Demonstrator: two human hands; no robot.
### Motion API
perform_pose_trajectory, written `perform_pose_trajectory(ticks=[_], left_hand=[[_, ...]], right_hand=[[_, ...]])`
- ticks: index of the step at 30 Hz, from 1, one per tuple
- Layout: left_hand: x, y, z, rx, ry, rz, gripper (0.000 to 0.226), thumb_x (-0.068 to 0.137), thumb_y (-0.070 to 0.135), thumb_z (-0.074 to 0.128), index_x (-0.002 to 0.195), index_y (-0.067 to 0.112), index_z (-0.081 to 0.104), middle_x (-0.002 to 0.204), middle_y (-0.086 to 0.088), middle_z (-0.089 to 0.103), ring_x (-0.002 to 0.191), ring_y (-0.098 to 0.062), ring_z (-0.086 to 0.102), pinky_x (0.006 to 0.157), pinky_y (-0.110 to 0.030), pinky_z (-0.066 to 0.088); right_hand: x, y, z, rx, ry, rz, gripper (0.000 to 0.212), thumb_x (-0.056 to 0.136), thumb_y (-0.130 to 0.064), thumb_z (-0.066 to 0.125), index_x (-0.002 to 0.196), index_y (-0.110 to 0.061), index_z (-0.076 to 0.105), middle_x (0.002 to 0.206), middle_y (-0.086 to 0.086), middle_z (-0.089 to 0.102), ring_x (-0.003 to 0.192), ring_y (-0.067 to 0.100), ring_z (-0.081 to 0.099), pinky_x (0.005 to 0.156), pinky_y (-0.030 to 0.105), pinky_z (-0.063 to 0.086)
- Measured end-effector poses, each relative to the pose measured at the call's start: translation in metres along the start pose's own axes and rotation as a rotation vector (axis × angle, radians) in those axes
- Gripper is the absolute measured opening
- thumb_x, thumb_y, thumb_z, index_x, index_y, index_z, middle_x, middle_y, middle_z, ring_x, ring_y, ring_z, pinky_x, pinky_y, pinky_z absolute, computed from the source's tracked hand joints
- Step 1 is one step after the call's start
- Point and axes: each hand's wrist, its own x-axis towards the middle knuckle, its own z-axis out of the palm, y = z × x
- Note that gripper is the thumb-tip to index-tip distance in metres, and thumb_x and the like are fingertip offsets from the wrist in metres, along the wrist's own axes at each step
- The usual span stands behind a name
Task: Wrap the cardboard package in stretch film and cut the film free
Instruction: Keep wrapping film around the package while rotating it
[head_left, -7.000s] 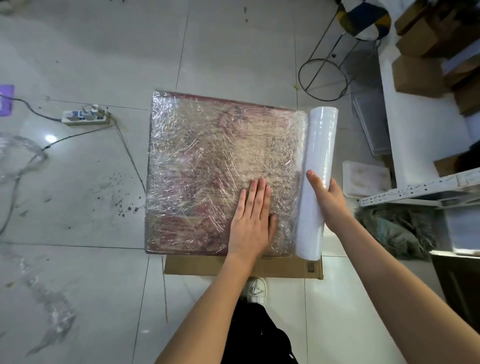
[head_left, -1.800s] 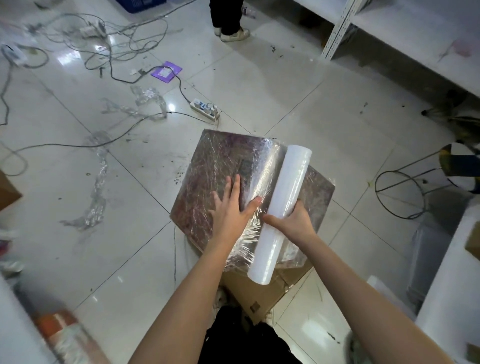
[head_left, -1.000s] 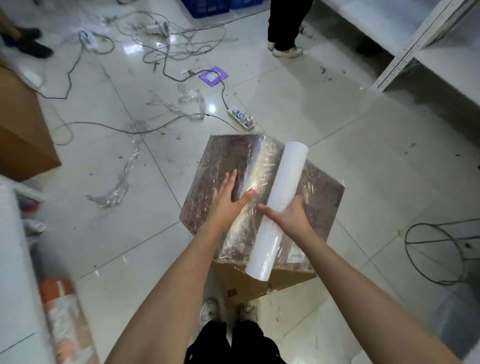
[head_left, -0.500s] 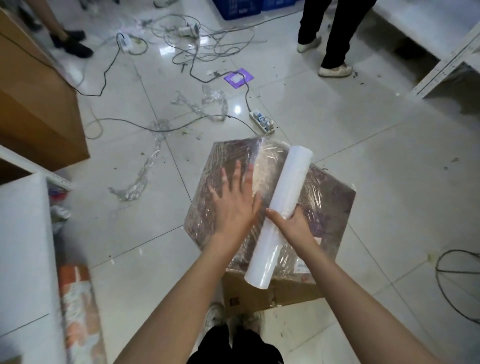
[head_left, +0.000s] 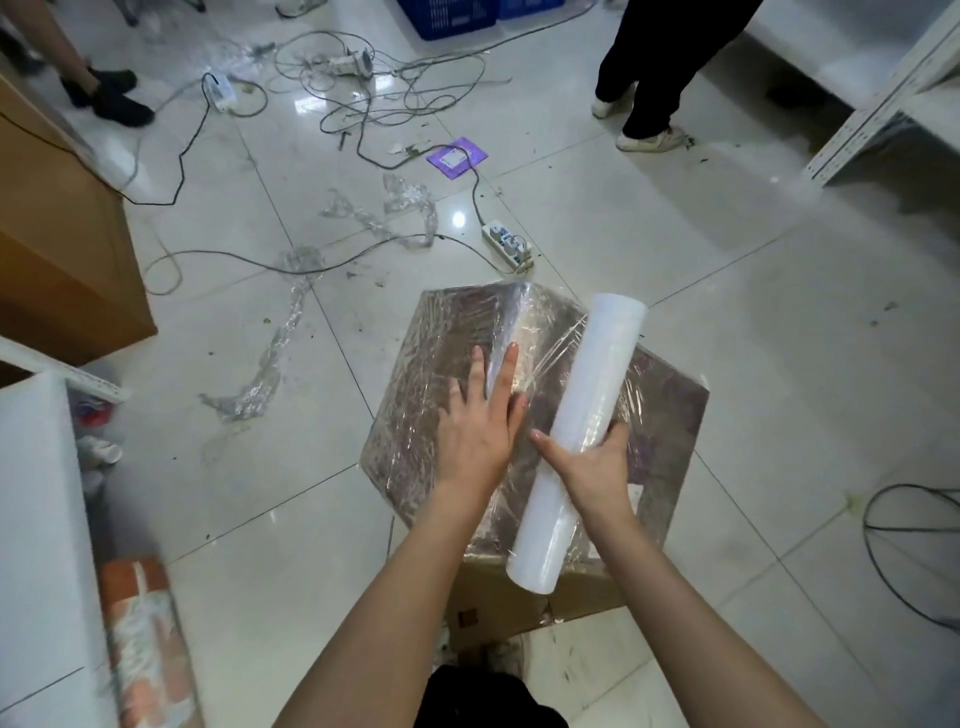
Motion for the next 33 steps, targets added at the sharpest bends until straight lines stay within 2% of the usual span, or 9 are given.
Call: perform_pose_trajectory(ticks=[2, 6, 11, 17, 20, 23, 27, 30, 33], left_hand=[[0.000, 0.000, -0.001, -0.016, 0.007, -0.017, 0.066, 0.082, 0.068, -0.017, 0.144, 0.044, -0.018, 0.161, -0.006, 0.007, 0.139, -0.043, 0.026, 0.101, -0.061, 0.039], [-0.001, -0.004, -0.001, -0.026, 0.024, 0.009, 0.060, 0.085, 0.067, -0.016, 0.142, 0.047, -0.021, 0.160, -0.008, 0.012, 0.138, -0.044, 0.030, 0.096, -0.063, 0.041], [-0.003, -0.016, -0.006, -0.038, 0.043, 0.007, 0.056, 0.087, 0.067, -0.012, 0.138, 0.049, -0.024, 0.160, -0.004, 0.010, 0.139, -0.041, 0.030, 0.087, -0.058, 0.051], [-0.001, -0.028, -0.009, -0.034, 0.052, -0.019, 0.056, 0.090, 0.061, 0.001, 0.140, 0.048, -0.021, 0.160, -0.004, 0.014, 0.139, -0.037, 0.032, 0.088, -0.057, 0.050], [-0.004, -0.038, -0.009, -0.037, 0.061, 0.004, 0.057, 0.095, 0.058, 0.009, 0.146, 0.044, -0.013, 0.160, -0.005, 0.015, 0.139, -0.032, 0.033, 0.097, -0.056, 0.045], [-0.003, -0.049, -0.010, 0.015, 0.062, -0.033, 0.059, 0.096, 0.056, 0.009, 0.148, 0.040, -0.013, 0.160, -0.007, 0.009, 0.144, -0.033, 0.021, 0.109, -0.059, 0.030], [0.003, -0.038, -0.011, 0.323, 0.224, 0.091, 0.060, 0.100, 0.041, 0.011, 0.152, 0.011, 0.010, 0.159, -0.016, 0.007, 0.145, -0.038, 0.011, 0.115, -0.060, 0.001], [0.008, -0.038, 0.005, 0.472, 0.161, 0.305, 0.060, 0.101, 0.036, 0.014, 0.151, 0.003, 0.013, 0.159, -0.016, 0.007, 0.148, -0.030, 0.005, 0.119, -0.047, -0.004], [0.022, -0.053, 0.015, 0.518, 0.143, 0.311, 0.060, 0.102, 0.034, 0.006, 0.150, 0.001, 0.018, 0.159, -0.016, 0.011, 0.148, -0.028, 0.006, 0.120, -0.045, 0.001]], right_hand=[[0.001, -0.004, 0.001, 0.013, -0.025, 0.010, 0.069, 0.068, -0.021, 0.084, 0.118, -0.011, 0.037, 0.093, -0.007, 0.052, 0.081, 0.005, 0.056, 0.069, 0.024, 0.047], [0.001, -0.004, 0.000, 0.128, -0.150, 0.133, 0.043, 0.076, -0.017, 0.077, 0.110, -0.005, 0.053, 0.094, 0.009, 0.063, 0.083, 0.022, 0.063, 0.073, 0.035, 0.054], [0.004, 0.003, -0.013, -0.002, -0.271, 0.076, 0.043, 0.085, -0.016, 0.067, 0.120, -0.012, 0.042, 0.109, 0.003, 0.057, 0.093, 0.011, 0.059, 0.071, 0.023, 0.049], [0.010, 0.013, -0.006, -0.134, -0.105, 0.027, 0.059, 0.073, -0.032, 0.080, 0.114, -0.019, 0.040, 0.098, -0.005, 0.054, 0.083, 0.005, 0.055, 0.066, 0.021, 0.046], [0.019, 0.018, -0.001, -0.175, -0.154, 0.089, 0.068, 0.067, -0.039, 0.082, 0.116, -0.019, 0.039, 0.106, 0.000, 0.055, 0.093, 0.016, 0.057, 0.079, 0.031, 0.049], [0.020, 0.020, 0.006, -0.167, -0.165, 0.074, 0.064, 0.069, -0.036, 0.082, 0.114, -0.020, 0.039, 0.105, 0.000, 0.055, 0.093, 0.016, 0.057, 0.076, 0.029, 0.049], [0.022, 0.020, 0.016, -0.139, -0.167, 0.063, 0.063, 0.070, -0.036, 0.081, 0.113, -0.019, 0.039, 0.106, 0.001, 0.055, 0.091, 0.014, 0.057, 0.074, 0.027, 0.046], [0.026, 0.020, 0.023, -0.151, -0.167, 0.035, 0.063, 0.070, -0.037, 0.081, 0.113, -0.018, 0.039, 0.103, -0.001, 0.056, 0.088, 0.010, 0.057, 0.068, 0.022, 0.046], [0.029, 0.019, 0.032, -0.127, -0.149, 0.015, 0.060, 0.073, -0.033, 0.079, 0.112, -0.018, 0.037, 0.094, -0.009, 0.051, 0.082, 0.001, 0.054, 0.059, 0.015, 0.041]])
